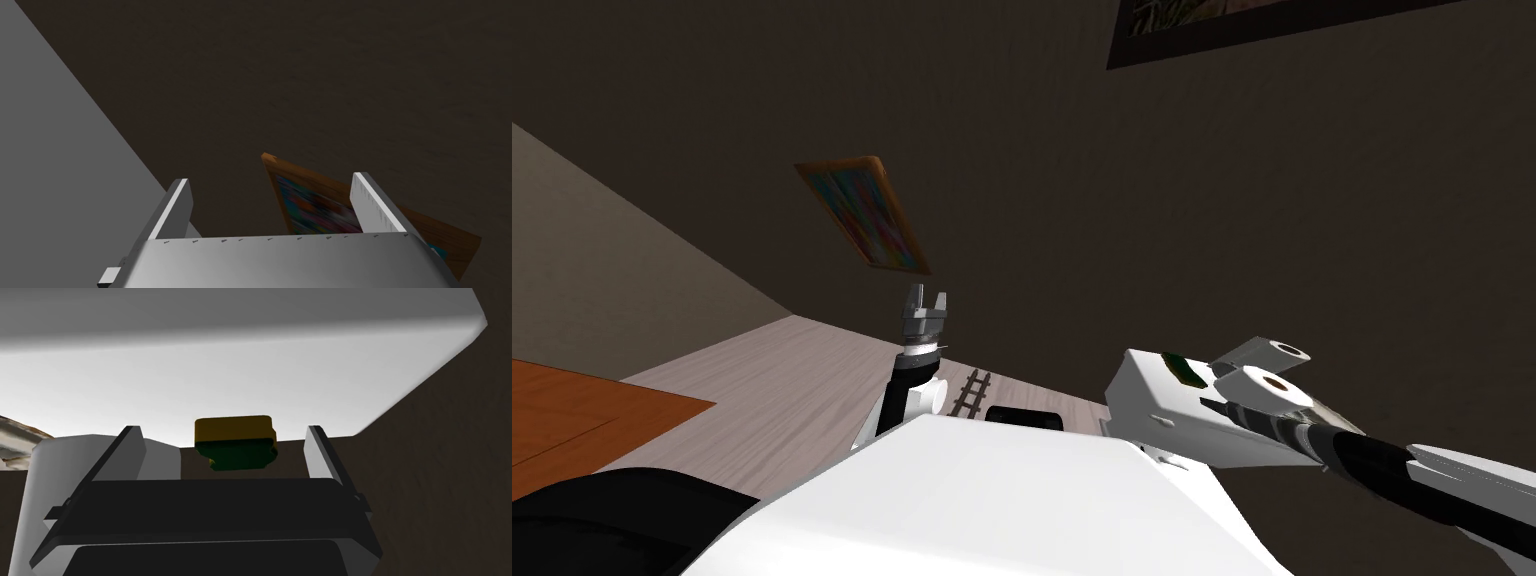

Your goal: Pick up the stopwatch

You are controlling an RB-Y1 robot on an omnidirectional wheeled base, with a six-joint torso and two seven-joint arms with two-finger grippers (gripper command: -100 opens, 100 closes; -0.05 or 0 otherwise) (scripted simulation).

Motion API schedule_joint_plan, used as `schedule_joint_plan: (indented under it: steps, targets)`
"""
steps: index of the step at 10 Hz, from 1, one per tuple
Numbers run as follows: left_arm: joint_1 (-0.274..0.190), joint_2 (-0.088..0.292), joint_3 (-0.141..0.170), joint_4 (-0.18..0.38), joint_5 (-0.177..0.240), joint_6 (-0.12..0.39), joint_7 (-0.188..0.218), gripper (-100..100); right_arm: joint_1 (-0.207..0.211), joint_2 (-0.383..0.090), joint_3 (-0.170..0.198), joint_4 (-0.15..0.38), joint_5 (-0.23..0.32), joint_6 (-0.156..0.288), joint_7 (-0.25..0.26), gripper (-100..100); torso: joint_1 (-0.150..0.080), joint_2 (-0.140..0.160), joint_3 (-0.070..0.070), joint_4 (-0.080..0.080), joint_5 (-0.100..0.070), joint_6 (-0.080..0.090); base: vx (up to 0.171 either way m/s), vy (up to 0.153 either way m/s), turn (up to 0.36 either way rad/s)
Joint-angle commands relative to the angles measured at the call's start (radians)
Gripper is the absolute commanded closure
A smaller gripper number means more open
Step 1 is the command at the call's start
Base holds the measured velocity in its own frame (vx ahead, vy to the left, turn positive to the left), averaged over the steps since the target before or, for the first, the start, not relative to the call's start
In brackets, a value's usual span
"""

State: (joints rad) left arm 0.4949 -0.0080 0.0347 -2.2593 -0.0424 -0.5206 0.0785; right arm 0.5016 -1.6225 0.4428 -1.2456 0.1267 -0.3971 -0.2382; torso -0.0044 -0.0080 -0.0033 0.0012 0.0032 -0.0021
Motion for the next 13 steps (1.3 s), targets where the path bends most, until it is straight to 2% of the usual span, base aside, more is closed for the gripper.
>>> schedule_joint_plan:
  steps: [1,2,3,4,5,7,8,9,13]
  targets:
    - [0.0,0.0,0.0,0.0,0.0,0.0,0.0,0,0.004,-0.028,-0.003,0.01,-0.001,0.006,0.0,-100,0.0,0.0,0.0,0.0,0.0,0.0,0.013,0.009,0.059]
    - [0.0,0.0,0.0,0.0,0.0,0.0,0.0,0,0.002,-0.043,-0.002,0.016,0.0,0.006,-0.003,-100,0.0,0.001,0.0,0.0,0.0,0.0,0.007,0.019,0.067]
    - [0.0,0.0,0.0,0.0,0.0,0.0,0.0,0,-0.005,-0.032,0.004,0.013,0.004,0.006,-0.004,-100,0.001,0.001,0.0,0.0,0.0,0.0,0.003,0.008,0.016]
    - [0.0,0.0,0.0,0.0,0.0,0.0,0.0,0,-0.007,-0.034,0.005,0.013,0.004,0.008,-0.006,0,0.001,0.001,0.001,0.0,0.0,0.001,0.0,0.0,0.0]
    - [0.0,0.0,0.0,0.0,0.0,0.0,0.0,0,-0.011,-0.004,0.005,0.028,0.011,0.014,0.006,-100,0.0,0.002,0.001,0.0,0.0,0.001,0.014,-0.004,0.066]
    - [0.0,0.0,0.0,0.0,0.0,0.0,0.0,0,-0.016,0.027,0.005,0.043,0.018,0.021,0.019,-100,-0.001,0.001,0.001,0.0,-0.001,0.0,0.022,-0.01,0.055]
    - [0.0,0.0,0.0,0.0,0.0,0.0,0.0,0,-0.019,0.015,0.009,0.036,0.018,0.02,0.01,-100,-0.001,0.001,0.0,0.0,-0.001,0.0,0.011,-0.005,0.009]
    - [0.0,0.0,0.0,0.0,0.0,0.0,0.0,0,-0.019,0.017,0.009,0.037,0.019,0.021,0.012,100,-0.001,0.001,0.001,0.0,-0.001,0.001,0.0,0.0,0.0]
    - [0.0,0.0,0.0,0.0,0.0,0.0,0.0,0,-0.019,0.017,0.009,0.037,0.019,0.021,0.011,100,0.0,0.002,0.001,0.0,0.0,0.001,0.0,0.0,0.0]
